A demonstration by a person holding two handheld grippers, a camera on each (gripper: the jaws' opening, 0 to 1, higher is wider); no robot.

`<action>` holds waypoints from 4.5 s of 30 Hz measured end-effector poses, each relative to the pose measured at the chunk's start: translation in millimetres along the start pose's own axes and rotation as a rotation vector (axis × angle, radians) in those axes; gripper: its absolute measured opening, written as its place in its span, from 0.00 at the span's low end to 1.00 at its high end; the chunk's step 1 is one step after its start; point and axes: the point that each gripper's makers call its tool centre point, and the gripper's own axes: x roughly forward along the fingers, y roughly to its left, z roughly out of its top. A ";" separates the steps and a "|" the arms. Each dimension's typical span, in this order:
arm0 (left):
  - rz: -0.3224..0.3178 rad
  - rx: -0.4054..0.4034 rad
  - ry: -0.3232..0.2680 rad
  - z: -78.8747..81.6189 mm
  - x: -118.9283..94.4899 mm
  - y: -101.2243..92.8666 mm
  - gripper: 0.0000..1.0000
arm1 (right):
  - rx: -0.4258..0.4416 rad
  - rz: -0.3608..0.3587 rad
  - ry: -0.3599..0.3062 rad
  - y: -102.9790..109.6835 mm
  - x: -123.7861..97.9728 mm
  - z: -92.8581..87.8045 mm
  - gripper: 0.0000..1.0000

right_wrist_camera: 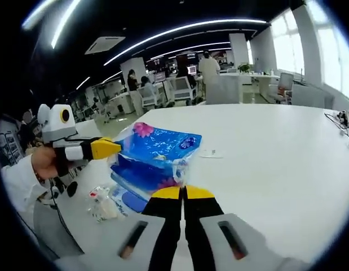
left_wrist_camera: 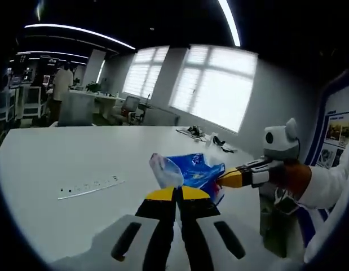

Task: Arrange the tabletop items into an orderly group along one side of the table until the central work area is clear of visible clutter.

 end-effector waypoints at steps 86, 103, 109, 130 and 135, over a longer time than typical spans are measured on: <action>0.119 -0.186 0.270 -159.0 184.9 49.1 0.00 | 0.048 -0.059 0.252 -181.0 98.5 -111.8 0.00; 0.131 -0.197 0.294 -173.3 188.4 56.0 0.01 | 0.052 -0.066 0.283 -187.2 108.0 -126.8 0.00; 0.126 -0.200 0.295 -174.8 188.4 57.0 0.02 | 0.057 -0.071 0.284 -187.4 109.6 -127.9 0.00; 0.118 -0.232 0.274 -171.1 185.3 55.0 0.11 | 0.056 -0.098 0.283 -190.8 108.0 -127.5 0.12; 0.129 -0.241 0.278 -170.5 182.7 57.4 0.17 | 0.058 -0.108 0.276 -192.5 107.4 -125.9 0.17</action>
